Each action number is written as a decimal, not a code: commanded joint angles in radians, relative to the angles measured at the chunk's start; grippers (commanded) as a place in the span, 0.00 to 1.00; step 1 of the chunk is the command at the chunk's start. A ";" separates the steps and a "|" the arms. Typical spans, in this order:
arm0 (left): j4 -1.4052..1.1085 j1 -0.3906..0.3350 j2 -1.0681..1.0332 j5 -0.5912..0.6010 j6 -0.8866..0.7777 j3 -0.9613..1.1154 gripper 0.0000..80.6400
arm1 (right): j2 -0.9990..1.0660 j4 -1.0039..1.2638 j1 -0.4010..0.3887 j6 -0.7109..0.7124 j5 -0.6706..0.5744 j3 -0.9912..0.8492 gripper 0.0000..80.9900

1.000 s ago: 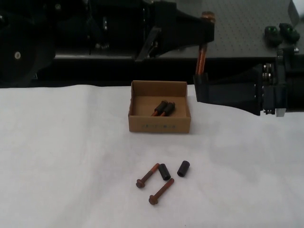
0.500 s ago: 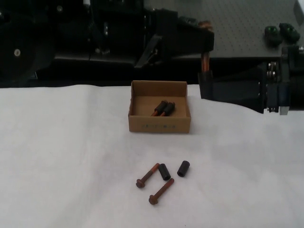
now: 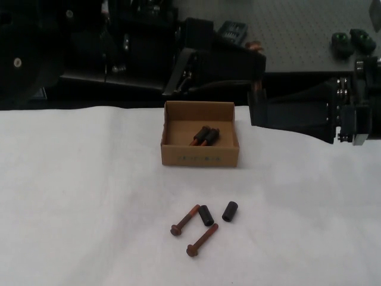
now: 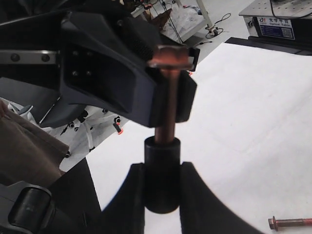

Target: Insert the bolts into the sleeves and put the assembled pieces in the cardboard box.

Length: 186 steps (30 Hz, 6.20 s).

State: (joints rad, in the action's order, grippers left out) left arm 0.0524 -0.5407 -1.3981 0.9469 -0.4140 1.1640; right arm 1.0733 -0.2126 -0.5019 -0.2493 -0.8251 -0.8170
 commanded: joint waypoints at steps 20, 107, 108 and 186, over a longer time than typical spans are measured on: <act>0.060 -0.002 0.013 0.132 -0.042 -0.003 0.61 | -0.014 0.046 0.012 0.011 0.006 -0.016 0.03; 1.028 0.114 0.554 -0.830 0.456 -0.094 0.60 | 1.196 -0.675 0.013 0.102 0.324 -1.202 0.45; 1.020 0.114 0.554 -0.830 0.456 -0.094 0.60 | 1.177 -0.717 0.013 0.138 0.336 -1.202 0.45; 0.596 0.114 0.550 -0.626 0.441 -0.332 0.60 | 0.874 -0.544 -0.017 -0.566 0.434 -0.489 0.38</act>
State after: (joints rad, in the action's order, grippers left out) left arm 0.6543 -0.4281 -0.8487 0.3145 0.0287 0.8279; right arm 1.9269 -0.7298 -0.5143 -0.8084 -0.3846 -1.2800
